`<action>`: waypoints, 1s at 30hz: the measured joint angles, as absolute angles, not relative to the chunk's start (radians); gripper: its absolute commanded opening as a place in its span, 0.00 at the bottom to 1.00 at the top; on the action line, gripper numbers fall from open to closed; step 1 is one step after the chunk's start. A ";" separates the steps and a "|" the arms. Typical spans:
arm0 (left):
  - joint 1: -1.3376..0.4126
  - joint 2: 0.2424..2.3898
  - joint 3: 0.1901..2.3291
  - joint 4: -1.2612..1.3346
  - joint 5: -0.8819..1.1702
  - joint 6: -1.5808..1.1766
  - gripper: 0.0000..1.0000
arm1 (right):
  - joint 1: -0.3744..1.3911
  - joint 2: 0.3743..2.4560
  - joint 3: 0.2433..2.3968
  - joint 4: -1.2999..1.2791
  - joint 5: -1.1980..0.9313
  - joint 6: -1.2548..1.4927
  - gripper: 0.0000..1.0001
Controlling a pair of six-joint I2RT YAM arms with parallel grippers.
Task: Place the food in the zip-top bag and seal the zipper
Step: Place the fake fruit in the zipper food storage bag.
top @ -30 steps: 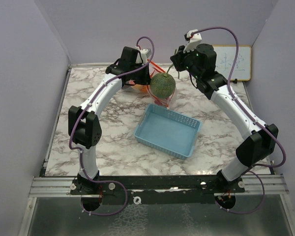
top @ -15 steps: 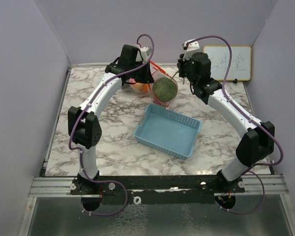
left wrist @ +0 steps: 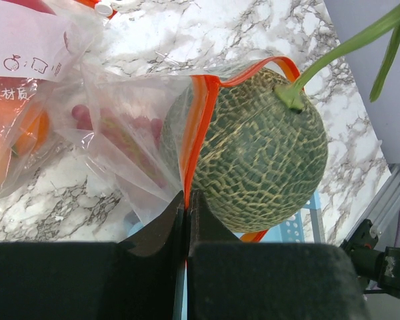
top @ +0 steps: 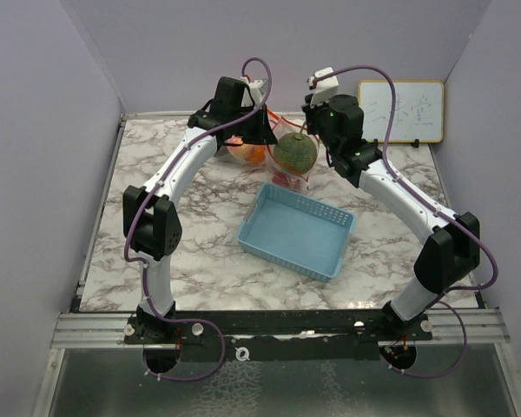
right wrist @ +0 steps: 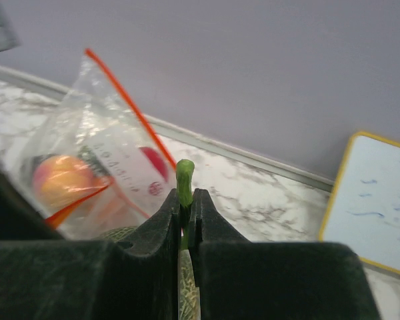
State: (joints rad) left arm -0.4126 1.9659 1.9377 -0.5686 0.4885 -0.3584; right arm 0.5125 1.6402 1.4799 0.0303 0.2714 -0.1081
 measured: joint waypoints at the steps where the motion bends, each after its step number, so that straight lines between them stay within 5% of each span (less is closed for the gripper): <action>1: -0.413 1.974 1.945 -0.564 0.491 -0.362 0.00 | 0.520 1.640 1.479 0.030 0.249 -0.103 0.02; 10: -0.413 2.017 1.973 -0.547 0.510 -0.398 0.00 | 0.588 1.632 1.412 0.018 0.031 0.021 0.02; 30: -0.402 2.004 1.973 -0.552 0.487 -0.401 0.00 | 0.581 1.762 1.435 -0.039 0.101 0.160 0.02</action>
